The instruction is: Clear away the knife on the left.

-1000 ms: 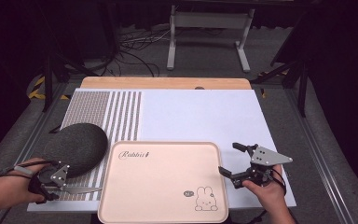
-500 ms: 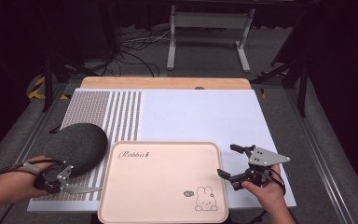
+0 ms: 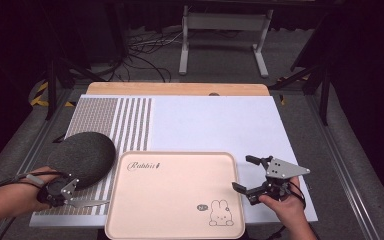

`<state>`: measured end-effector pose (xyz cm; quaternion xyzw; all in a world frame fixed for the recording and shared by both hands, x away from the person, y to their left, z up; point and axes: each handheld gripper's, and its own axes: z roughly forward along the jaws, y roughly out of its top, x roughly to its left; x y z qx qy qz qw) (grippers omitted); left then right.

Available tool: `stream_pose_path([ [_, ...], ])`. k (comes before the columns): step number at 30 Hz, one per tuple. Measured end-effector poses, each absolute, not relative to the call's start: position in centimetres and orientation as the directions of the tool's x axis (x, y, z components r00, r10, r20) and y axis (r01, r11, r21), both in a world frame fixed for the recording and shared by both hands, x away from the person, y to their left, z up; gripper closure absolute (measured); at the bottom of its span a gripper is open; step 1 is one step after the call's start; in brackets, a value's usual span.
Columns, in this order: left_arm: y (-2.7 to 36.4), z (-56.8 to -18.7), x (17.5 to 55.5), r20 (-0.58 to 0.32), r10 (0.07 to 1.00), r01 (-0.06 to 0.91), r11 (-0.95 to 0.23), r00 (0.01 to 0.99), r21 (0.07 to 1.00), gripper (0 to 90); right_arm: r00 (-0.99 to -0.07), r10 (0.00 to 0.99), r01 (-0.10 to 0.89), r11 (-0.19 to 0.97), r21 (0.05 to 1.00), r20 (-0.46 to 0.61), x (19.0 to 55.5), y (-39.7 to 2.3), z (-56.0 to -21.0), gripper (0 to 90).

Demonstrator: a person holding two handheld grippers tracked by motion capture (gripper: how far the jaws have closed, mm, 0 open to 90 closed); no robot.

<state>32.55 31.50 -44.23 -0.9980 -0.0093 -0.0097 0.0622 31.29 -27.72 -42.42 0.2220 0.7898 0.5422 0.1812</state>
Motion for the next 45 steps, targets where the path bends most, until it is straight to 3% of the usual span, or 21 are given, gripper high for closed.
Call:
stream_pose_path([
  [27,31.6,-43.6,32.6,0.007,0.042,0.043,-0.990,0.999,-0.134,80.4,-0.840,0.541,0.158,0.319,0.935,-0.042,31.4,-27.6,-42.5,2.8],
  [37,32.0,-41.4,32.8,0.001,0.140,0.139,-0.988,0.990,-0.065,80.4,-0.839,0.543,0.166,0.321,0.933,-0.038,31.4,-27.7,-42.5,3.1],
  [45,30.6,-39.0,33.2,0.044,0.248,0.248,-0.969,0.968,-0.011,80.4,-0.833,0.553,0.178,0.315,0.932,-0.028,31.5,-27.9,-42.5,3.1],
])
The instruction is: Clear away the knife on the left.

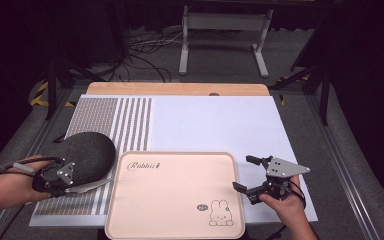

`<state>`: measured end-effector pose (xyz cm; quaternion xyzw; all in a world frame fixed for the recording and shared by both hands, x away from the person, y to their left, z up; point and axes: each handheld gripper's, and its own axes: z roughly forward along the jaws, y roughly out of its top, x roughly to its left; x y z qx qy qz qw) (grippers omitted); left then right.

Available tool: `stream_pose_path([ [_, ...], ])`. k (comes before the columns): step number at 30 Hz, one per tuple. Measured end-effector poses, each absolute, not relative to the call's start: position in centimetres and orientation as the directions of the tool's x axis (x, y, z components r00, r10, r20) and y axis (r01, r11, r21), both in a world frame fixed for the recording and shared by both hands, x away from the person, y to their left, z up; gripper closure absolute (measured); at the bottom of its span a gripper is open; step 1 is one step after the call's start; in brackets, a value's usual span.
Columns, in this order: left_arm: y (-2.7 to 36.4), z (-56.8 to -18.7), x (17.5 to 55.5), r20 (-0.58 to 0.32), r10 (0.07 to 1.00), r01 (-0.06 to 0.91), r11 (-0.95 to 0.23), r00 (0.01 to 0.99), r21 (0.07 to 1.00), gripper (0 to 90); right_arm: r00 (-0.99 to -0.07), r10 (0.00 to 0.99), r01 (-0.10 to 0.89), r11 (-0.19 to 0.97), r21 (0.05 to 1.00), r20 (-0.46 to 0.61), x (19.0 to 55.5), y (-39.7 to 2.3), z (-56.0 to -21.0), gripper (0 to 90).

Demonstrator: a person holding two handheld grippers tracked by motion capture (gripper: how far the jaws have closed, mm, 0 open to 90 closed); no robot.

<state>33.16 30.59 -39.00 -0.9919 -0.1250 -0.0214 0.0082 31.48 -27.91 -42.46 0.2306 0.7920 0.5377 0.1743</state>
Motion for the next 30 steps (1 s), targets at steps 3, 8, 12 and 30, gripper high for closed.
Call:
stream_pose_path([
  [3,30.0,-38.5,33.3,0.031,0.273,0.274,-0.962,0.962,-0.023,80.4,-0.832,0.554,0.177,0.309,0.934,-0.025,31.5,-28.0,-42.4,3.1],
  [8,29.2,-38.0,33.5,0.032,0.317,0.319,-0.946,0.948,-0.058,80.4,-0.824,0.567,0.188,0.305,0.933,-0.019,31.6,-28.4,-42.4,3.0],
  [12,28.5,-37.3,33.7,-0.008,0.415,0.414,-0.910,0.910,-0.017,80.5,-0.817,0.576,0.196,0.308,0.931,-0.019,31.6,-28.5,-42.5,3.1],
  [30,26.5,-36.9,33.7,-0.111,0.643,0.652,-0.755,0.758,0.069,80.4,-0.807,0.591,0.217,0.302,0.928,-0.004,31.7,-28.9,-42.6,3.1],
])
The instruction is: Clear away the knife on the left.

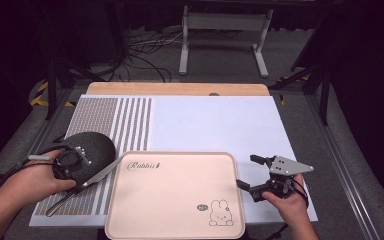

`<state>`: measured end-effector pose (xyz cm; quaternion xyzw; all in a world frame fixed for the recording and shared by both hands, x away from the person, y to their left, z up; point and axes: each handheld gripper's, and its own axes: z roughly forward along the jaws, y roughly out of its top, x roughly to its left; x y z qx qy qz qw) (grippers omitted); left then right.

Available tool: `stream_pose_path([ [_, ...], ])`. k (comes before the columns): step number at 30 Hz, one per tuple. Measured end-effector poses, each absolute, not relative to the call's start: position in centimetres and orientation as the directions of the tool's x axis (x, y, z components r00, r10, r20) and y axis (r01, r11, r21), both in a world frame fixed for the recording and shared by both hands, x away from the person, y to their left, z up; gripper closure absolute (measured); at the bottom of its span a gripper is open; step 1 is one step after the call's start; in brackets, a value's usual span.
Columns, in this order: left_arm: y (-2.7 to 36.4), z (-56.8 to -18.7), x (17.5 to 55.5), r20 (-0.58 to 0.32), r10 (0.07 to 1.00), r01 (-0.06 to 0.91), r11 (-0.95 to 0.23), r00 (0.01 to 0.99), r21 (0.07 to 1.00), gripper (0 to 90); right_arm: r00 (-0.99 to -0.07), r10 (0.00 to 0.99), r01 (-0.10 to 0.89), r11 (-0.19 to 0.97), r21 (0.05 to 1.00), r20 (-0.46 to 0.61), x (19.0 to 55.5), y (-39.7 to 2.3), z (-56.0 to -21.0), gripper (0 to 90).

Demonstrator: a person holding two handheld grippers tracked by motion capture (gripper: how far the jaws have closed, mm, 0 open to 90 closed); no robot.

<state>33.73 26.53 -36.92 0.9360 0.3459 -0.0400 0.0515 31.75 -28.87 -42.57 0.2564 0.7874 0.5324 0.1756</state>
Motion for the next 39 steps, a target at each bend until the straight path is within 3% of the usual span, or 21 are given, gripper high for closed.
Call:
stream_pose_path([
  [6,25.7,-36.8,33.5,-0.171,0.692,0.711,-0.696,0.702,0.101,80.4,-0.807,0.591,0.216,0.306,0.927,-0.006,31.8,-28.8,-42.6,3.1],
  [39,19.6,-40.3,33.5,-0.383,0.615,0.707,-0.686,0.689,0.172,80.4,-0.813,0.583,0.212,0.285,0.935,0.006,31.7,-29.2,-42.6,2.8],
])
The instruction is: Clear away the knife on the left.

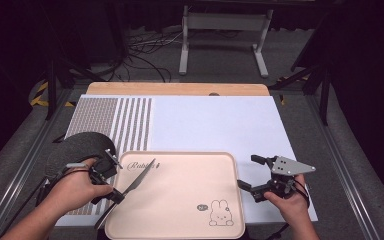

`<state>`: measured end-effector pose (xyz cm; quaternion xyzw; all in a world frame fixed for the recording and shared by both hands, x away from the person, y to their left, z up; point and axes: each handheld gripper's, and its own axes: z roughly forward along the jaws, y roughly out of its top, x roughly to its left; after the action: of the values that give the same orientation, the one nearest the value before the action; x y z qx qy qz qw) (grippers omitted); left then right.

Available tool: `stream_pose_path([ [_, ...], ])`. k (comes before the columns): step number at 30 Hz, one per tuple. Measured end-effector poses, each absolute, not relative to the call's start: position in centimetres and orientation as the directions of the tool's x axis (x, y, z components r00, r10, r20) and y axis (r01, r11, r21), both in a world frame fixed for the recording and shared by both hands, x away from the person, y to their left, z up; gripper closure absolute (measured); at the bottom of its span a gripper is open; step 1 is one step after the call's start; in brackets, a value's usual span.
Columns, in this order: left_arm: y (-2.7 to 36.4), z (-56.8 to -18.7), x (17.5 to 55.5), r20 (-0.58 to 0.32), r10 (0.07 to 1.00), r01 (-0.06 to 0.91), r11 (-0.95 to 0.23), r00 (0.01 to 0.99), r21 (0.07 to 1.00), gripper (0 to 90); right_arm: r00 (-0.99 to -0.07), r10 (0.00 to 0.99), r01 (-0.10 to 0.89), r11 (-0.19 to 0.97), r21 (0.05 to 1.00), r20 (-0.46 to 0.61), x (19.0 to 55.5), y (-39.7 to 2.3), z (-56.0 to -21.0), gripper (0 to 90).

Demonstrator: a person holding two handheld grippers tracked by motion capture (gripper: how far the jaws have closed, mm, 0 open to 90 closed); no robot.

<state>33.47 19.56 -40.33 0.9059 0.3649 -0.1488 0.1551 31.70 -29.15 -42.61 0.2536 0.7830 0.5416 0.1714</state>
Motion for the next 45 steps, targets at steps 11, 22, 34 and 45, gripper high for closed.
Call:
stream_pose_path([
  [11,17.9,-41.4,33.7,-0.405,0.590,0.695,-0.696,0.698,0.183,80.4,-0.812,0.584,0.212,0.277,0.937,0.011,31.7,-29.2,-42.6,2.8],
  [22,17.1,-42.7,33.8,-0.385,0.601,0.696,-0.695,0.700,0.181,80.3,-0.810,0.586,0.214,0.280,0.936,0.009,31.7,-29.3,-42.6,2.8],
  [34,17.0,-43.7,33.9,-0.426,0.598,0.710,-0.682,0.679,0.174,80.3,-0.810,0.587,0.214,0.275,0.937,0.013,31.7,-29.4,-42.6,2.8],
  [45,16.8,-44.5,34.0,-0.440,0.606,0.722,-0.674,0.663,0.158,80.2,-0.811,0.585,0.213,0.280,0.936,0.010,31.7,-29.5,-42.6,2.8],
])
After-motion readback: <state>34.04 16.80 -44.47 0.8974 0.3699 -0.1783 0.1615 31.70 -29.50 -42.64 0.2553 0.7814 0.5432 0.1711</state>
